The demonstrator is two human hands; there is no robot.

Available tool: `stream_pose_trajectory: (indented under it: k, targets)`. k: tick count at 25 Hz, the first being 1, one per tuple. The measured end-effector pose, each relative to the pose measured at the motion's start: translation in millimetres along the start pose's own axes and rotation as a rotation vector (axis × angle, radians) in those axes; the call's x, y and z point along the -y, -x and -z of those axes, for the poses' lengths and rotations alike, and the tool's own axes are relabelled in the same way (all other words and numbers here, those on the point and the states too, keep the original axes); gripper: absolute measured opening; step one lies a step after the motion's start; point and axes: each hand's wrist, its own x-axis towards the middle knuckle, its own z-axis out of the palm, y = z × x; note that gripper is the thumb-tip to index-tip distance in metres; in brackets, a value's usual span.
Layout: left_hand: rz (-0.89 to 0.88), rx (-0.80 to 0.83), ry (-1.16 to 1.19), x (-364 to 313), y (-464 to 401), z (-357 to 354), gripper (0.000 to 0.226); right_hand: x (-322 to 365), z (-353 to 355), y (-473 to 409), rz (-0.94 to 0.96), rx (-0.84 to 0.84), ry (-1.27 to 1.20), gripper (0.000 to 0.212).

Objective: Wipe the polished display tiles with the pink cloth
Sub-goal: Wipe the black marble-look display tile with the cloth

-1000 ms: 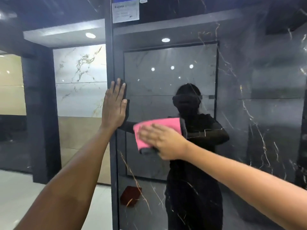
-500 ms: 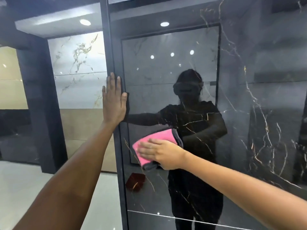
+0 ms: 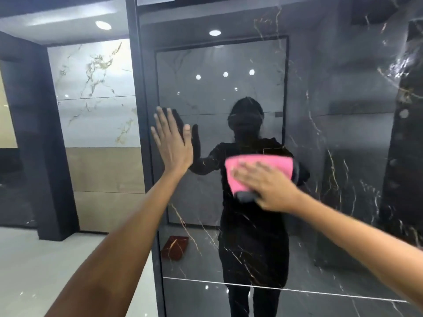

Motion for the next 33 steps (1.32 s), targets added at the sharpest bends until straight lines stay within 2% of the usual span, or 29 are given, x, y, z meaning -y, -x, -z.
stream_pose_trajectory:
  k: [2,3,4,6,8,10,12,16,17,18,19,20,22,23,24,25,26,27,29,30,31,32,33]
  targets:
    - [-0.081,0.024,0.051,-19.4,23.7,-9.5,0.072,28.3,-16.8,34.8,0.321,0.157,0.083,0.094]
    - [-0.130,0.030,0.069,-26.8,35.2,-15.0,0.070,15.2,-5.8,34.3,0.380,0.174,0.089,0.092]
    - [-0.181,0.040,0.083,-32.3,45.1,-20.6,0.067,-10.1,10.6,24.1,0.327,0.118,0.077,0.091]
    - [-0.275,0.059,0.090,-41.8,58.1,-31.5,0.061,-79.5,54.4,-6.5,-0.069,-0.047,-0.028,0.090]
    - [-0.345,0.061,0.058,-54.0,62.7,-40.3,0.058,-147.9,105.1,-23.2,-0.449,-0.144,-0.113,0.090]
    - [-0.382,0.054,0.031,-66.8,65.1,-45.4,0.057,-163.1,112.7,-11.5,-0.621,-0.222,-0.089,0.089]
    - [-0.383,0.057,0.026,-76.3,72.1,-52.1,0.057,-125.6,75.4,24.1,-0.479,-0.151,-0.085,0.091]
    - [-0.410,0.068,0.001,-84.8,95.1,-68.5,0.056,-12.5,-8.1,123.3,0.228,0.226,0.076,0.091]
    - [-0.427,0.069,-0.006,-85.0,99.7,-72.1,0.056,-14.7,-5.5,129.8,0.318,0.251,0.107,0.086]
    - [-0.440,0.068,-0.013,-84.6,103.3,-75.3,0.057,-31.9,3.7,125.4,0.312,0.209,0.107,0.079]
    - [-0.449,0.067,-0.022,-84.5,105.6,-79.0,0.057,-55.9,17.5,113.7,0.188,0.112,0.084,0.072]
    - [-0.450,0.071,-0.034,-83.2,107.3,-82.1,0.058,-85.4,33.3,98.3,-0.032,0.007,0.041,0.069]
    - [-0.452,0.074,-0.075,-79.3,111.8,-87.3,0.059,-138.9,69.7,73.5,-0.509,-0.206,-0.074,0.076]
    - [-0.453,0.069,-0.094,-78.1,113.4,-89.1,0.059,-148.3,75.9,69.1,-0.673,-0.291,-0.103,0.080]
    - [-0.456,0.068,-0.106,-77.7,113.2,-90.3,0.060,-142.9,70.5,71.5,-0.752,-0.329,-0.105,0.081]
    - [-0.459,0.068,-0.113,-77.4,112.5,-90.8,0.060,-124.7,55.7,81.0,-0.745,-0.317,-0.107,0.081]
    - [-0.463,0.063,-0.119,-77.2,112.2,-90.9,0.060,-95.7,35.0,97.2,-0.656,-0.261,-0.107,0.082]
    - [-0.467,0.055,-0.127,-77.4,112.1,-90.9,0.060,-60.5,11.1,119.1,-0.522,-0.171,-0.093,0.086]
    - [-0.476,0.049,-0.133,-77.4,111.3,-91.3,0.060,7.8,-23.4,165.8,-0.163,0.112,-0.009,0.097]
    - [-0.479,0.046,-0.133,-76.7,111.6,-91.6,0.060,23.1,-28.8,180.5,-0.027,0.210,0.036,0.098]
    - [-0.479,0.039,-0.133,-76.8,112.6,-92.5,0.059,19.9,-31.0,184.2,0.043,0.214,0.055,0.095]
    - [-0.477,0.032,-0.133,-77.5,113.2,-93.6,0.059,6.6,-26.7,176.4,0.013,0.138,0.053,0.090]
    - [-0.469,0.029,-0.133,-78.3,113.7,-94.4,0.058,-12.4,-16.4,159.5,-0.137,0.033,0.010,0.083]
